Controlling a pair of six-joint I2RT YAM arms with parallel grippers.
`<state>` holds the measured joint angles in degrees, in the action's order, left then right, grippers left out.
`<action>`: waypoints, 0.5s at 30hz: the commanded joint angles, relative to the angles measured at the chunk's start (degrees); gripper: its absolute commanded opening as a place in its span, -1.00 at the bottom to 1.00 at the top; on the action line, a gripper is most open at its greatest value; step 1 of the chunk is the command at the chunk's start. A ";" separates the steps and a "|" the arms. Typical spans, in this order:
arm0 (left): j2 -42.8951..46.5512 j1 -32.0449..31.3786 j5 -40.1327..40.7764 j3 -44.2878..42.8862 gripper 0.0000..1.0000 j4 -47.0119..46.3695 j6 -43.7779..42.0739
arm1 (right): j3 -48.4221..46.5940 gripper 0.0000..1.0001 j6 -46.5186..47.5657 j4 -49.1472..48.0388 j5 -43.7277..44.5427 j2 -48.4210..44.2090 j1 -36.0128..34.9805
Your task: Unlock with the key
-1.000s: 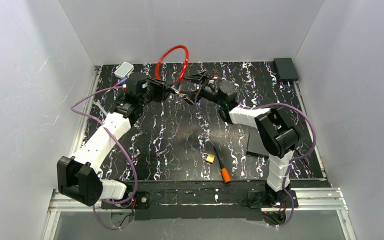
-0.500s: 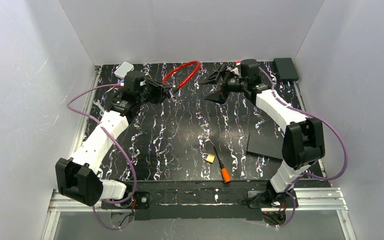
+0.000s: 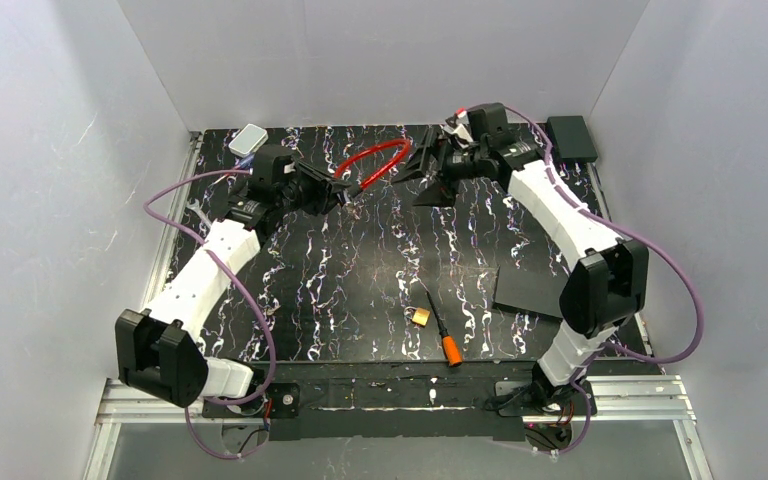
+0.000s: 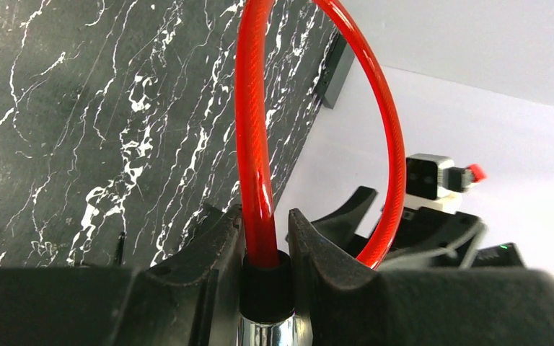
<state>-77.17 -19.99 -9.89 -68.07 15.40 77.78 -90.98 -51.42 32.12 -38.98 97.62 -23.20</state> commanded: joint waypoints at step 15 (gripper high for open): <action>-2.12 -0.03 -3.06 -3.09 -1.00 9.49 2.64 | -27.71 0.61 30.26 19.05 13.76 6.86 -11.82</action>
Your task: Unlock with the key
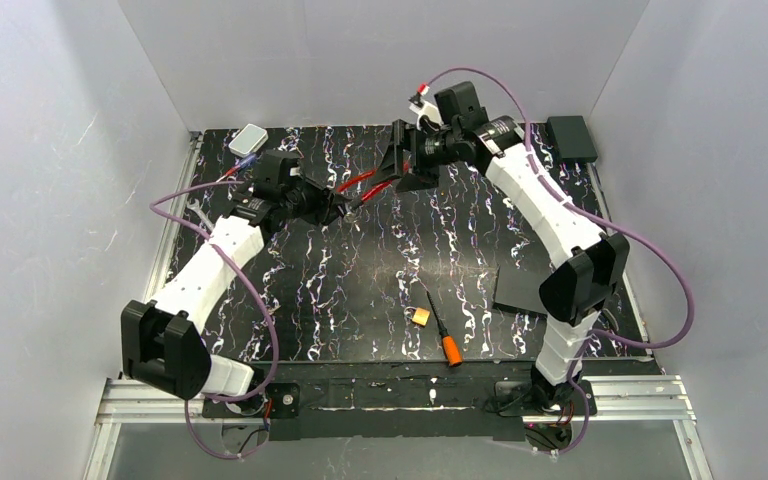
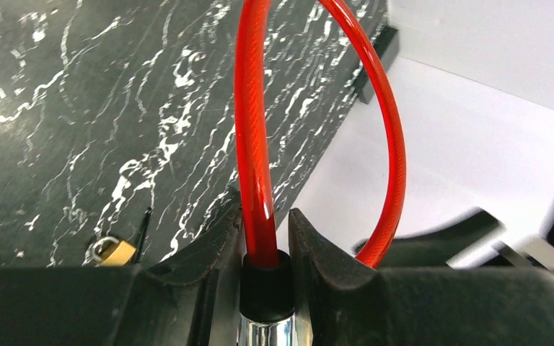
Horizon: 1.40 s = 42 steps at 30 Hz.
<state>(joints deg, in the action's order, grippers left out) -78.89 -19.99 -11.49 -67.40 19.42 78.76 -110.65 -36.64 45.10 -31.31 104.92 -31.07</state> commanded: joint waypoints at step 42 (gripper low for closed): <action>-3.41 0.04 -2.89 -6.84 -1.00 9.76 4.12 | -16.09 -0.42 31.10 13.41 27.14 7.06 -23.07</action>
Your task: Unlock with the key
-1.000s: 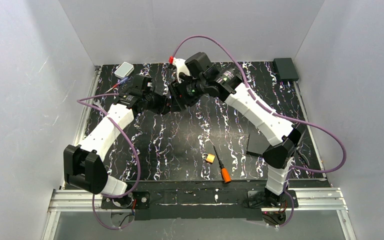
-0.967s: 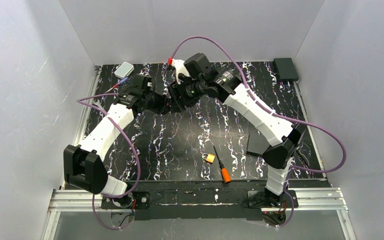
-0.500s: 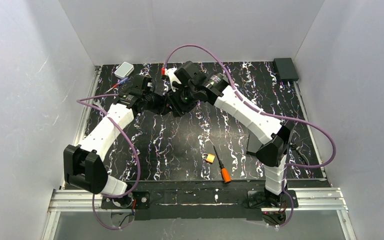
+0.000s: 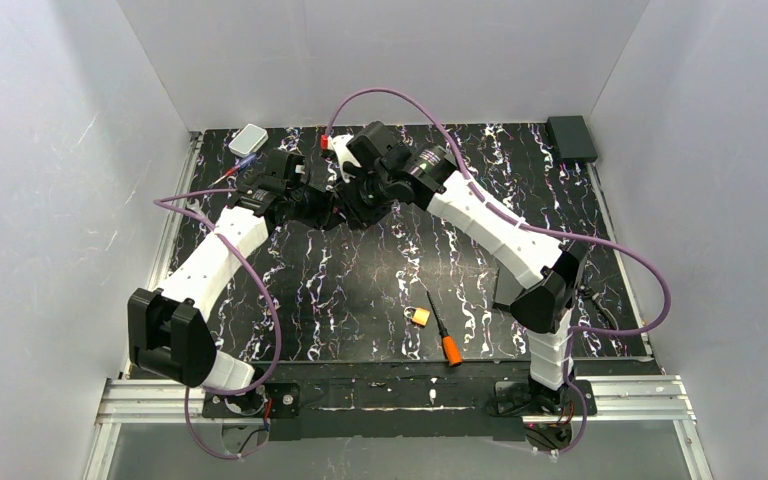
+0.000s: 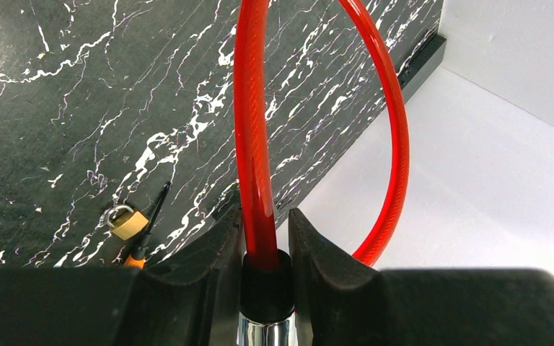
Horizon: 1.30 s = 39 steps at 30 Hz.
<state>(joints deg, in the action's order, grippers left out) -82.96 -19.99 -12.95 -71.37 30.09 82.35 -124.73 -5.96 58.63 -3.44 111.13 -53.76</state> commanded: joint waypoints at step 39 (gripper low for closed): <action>3.66 -0.01 0.48 3.83 -1.00 -10.27 2.77 | 22.97 0.41 -25.93 -22.74 -24.97 -10.96 18.56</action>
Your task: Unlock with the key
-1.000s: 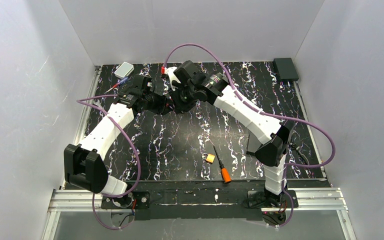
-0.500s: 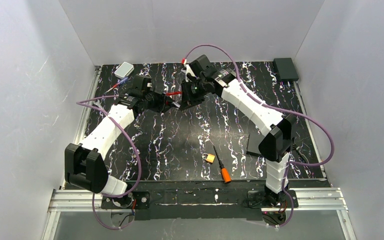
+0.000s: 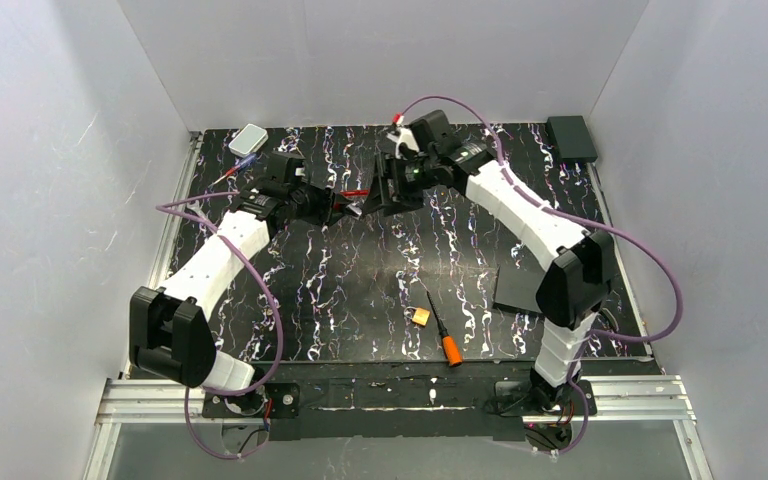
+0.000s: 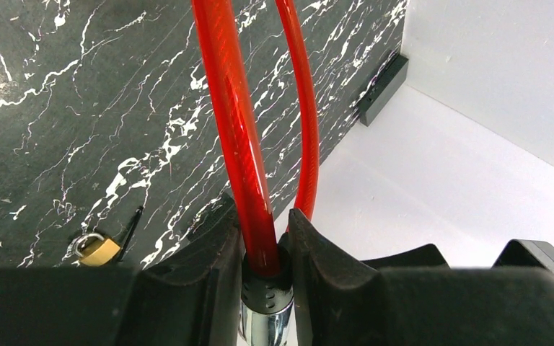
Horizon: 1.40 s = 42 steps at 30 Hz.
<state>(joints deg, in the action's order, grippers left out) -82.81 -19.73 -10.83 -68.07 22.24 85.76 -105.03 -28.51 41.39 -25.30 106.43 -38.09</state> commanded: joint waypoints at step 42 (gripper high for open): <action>2.35 -0.24 -9.46 11.54 -1.00 -12.31 1.07 | 23.07 0.01 -50.28 -22.47 -4.37 0.34 4.51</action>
<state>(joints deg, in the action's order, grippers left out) -82.28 -19.84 -17.61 -55.79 10.76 87.07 -83.33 -78.50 22.28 -28.99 106.56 -33.56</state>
